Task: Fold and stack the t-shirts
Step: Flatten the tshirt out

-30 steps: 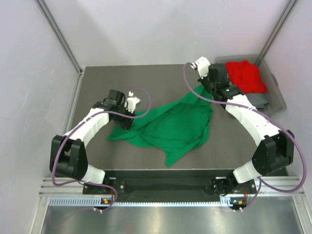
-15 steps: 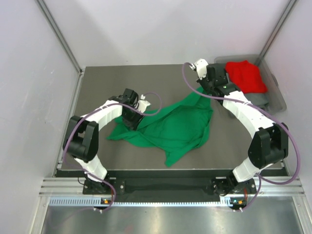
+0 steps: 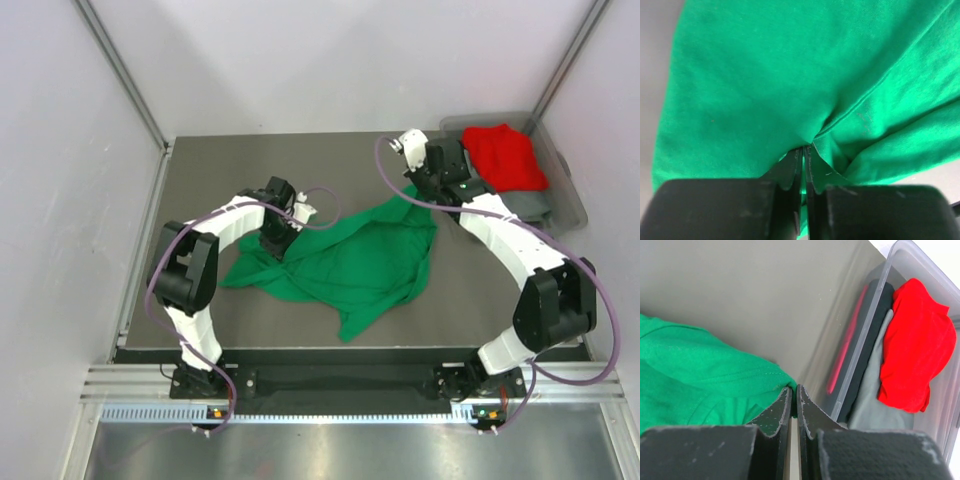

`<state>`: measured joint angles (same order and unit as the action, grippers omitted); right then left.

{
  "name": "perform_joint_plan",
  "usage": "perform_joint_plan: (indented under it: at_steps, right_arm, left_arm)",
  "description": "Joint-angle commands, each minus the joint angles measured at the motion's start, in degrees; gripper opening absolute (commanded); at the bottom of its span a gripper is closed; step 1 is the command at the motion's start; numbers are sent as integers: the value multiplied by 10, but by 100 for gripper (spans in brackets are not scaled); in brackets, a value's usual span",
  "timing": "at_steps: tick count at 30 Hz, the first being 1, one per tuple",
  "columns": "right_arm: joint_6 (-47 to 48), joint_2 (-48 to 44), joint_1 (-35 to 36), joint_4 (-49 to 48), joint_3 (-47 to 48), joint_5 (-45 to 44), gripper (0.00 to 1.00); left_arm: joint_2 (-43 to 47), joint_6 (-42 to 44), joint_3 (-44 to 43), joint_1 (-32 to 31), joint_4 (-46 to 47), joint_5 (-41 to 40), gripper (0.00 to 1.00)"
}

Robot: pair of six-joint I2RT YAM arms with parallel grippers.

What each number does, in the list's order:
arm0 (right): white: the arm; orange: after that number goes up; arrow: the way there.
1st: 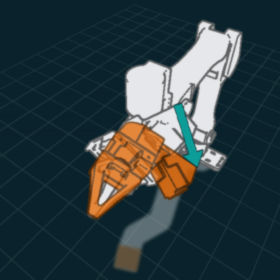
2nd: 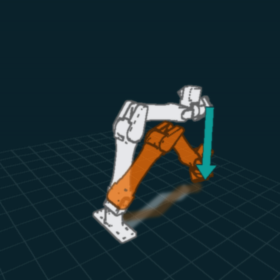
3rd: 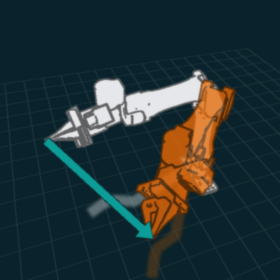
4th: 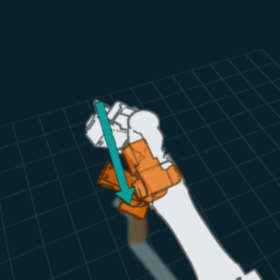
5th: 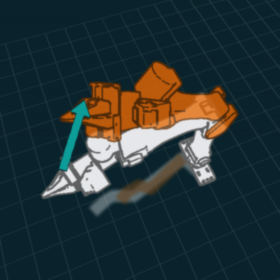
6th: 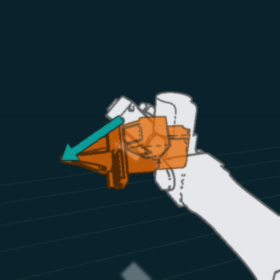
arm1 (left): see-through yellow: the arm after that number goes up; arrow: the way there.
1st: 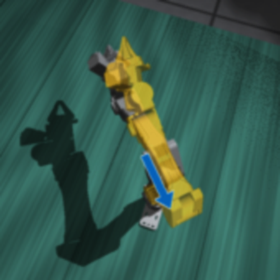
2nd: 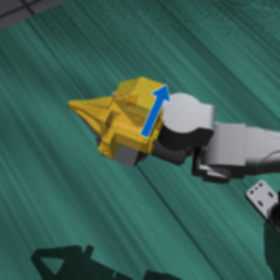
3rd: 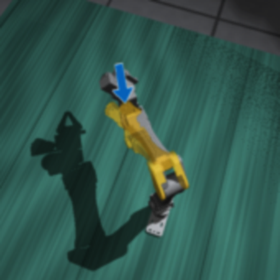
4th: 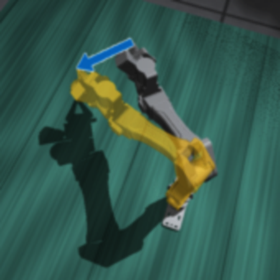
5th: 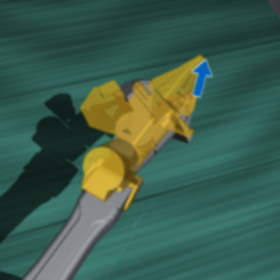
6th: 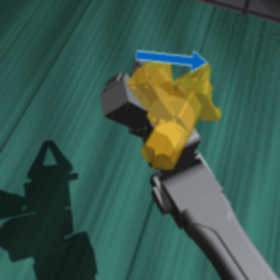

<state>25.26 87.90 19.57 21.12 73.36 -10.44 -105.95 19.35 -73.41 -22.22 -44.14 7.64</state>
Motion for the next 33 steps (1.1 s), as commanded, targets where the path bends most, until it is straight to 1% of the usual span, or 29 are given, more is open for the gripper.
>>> perform_joint_plan:
  at_steps: [1,3,6,8,9,10,12,13,15,19,20,21,22,23,24,26,28,29,30,31,32,33]
  right_arm:
    - [-9,-37,-9,-21,-1,3,0]
    - [-12,-43,-9,-16,-2,5,0]
    - [-13,-62,-9,-7,-1,4,0]
    - [-13,-89,-8,-4,-2,6,0]
    - [-12,-98,-9,4,-2,9,0]
    - [-12,-109,-8,8,-2,11,0]
    - [-13,-147,-7,18,-8,23,0]
    - [-13,-162,-8,19,-12,23,0]
    - [-12,-208,-8,27,-26,31,0]
    - [2,-307,-8,43,-66,72,0]
    - [1,-346,-7,47,-81,77,0]
    - [0,-363,-8,69,-86,93,0]
    - [0,-378,-8,87,-88,103,0]
    - [2,-403,-11,104,-92,129,0]
    - [12,-412,-30,142,-95,188,0]
    - [17,-433,-40,154,-123,218,0]
    - [18,-436,-41,128,-148,198,0]
    - [16,-423,-41,111,-166,180,0]
    - [14,-411,-40,82,-170,142,0]
    - [11,-394,-41,72,-169,126,0]
    - [9,-356,-40,62,-161,111,0]
    - [-1,-333,-41,41,-152,71,0]
  left_arm:
    - [2,4,-25,-5,-13,-7,0]
    - [9,3,-33,-5,-13,-20,0]
    - [48,6,-36,-5,-9,-50,0]
    - [95,12,-31,-5,-2,-66,0]
    - [113,16,-30,-5,-2,-90,0]
    - [149,19,-25,-4,-2,-97,0]
    - [187,30,-20,-4,-2,-110,0]
    - [222,35,-10,-5,-2,-113,0]
    - [253,45,-1,-5,-8,-114,0]
    - [333,59,42,-2,-31,-103,0]
    - [347,66,51,1,-37,-88,0]
    - [361,69,62,7,-42,-79,0]
    - [390,76,76,11,-57,-54,0]
    - [405,78,83,17,-65,-15,0]
    - [419,81,88,29,-73,0,0]
    - [449,84,102,37,-82,24,0]
    - [452,85,114,40,-77,35,0]
    - [447,88,118,39,-61,34,1]
    - [440,86,120,38,-48,30,3]
    - [421,86,118,38,-32,26,10]
    - [410,78,113,38,-18,19,14]
    - [396,75,107,38,15,11,18]
